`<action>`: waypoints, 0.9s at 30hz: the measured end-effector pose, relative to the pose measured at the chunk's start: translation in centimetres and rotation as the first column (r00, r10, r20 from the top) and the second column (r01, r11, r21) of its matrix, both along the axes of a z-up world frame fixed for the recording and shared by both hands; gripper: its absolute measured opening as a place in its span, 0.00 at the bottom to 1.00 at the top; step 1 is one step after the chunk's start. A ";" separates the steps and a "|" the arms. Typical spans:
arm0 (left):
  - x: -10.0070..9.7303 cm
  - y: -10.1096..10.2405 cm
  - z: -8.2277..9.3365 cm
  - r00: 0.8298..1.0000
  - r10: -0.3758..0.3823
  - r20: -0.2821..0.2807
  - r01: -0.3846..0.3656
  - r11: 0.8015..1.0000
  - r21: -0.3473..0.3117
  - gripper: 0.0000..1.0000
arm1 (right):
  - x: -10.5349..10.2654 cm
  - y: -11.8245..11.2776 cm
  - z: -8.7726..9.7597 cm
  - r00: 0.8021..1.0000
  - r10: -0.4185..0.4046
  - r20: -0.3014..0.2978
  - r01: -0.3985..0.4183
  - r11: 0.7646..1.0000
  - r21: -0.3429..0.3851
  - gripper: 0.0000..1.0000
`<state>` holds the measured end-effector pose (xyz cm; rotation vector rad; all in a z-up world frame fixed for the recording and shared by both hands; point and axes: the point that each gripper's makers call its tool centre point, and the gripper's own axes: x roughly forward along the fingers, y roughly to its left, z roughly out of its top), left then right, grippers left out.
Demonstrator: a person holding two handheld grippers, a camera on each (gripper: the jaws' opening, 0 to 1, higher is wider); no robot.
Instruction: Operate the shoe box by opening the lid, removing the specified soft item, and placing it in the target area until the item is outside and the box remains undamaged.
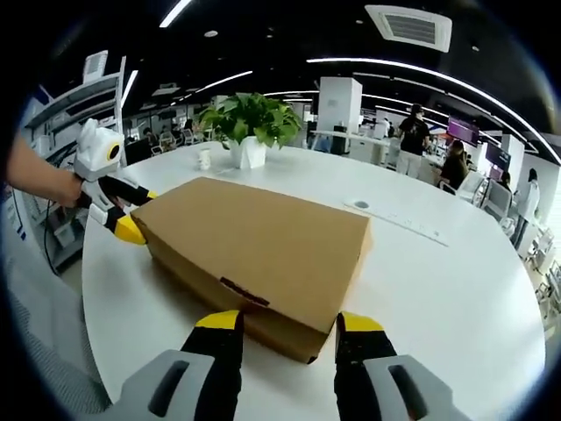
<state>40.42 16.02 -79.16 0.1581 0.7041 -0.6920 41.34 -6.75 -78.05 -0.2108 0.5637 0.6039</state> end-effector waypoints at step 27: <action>-0.5 1.8 0.6 0.999 -0.044 -0.023 0.045 0.999 0.004 0.58 | -1.6 2.5 0.1 0.997 -0.079 0.007 0.078 0.996 0.038 0.37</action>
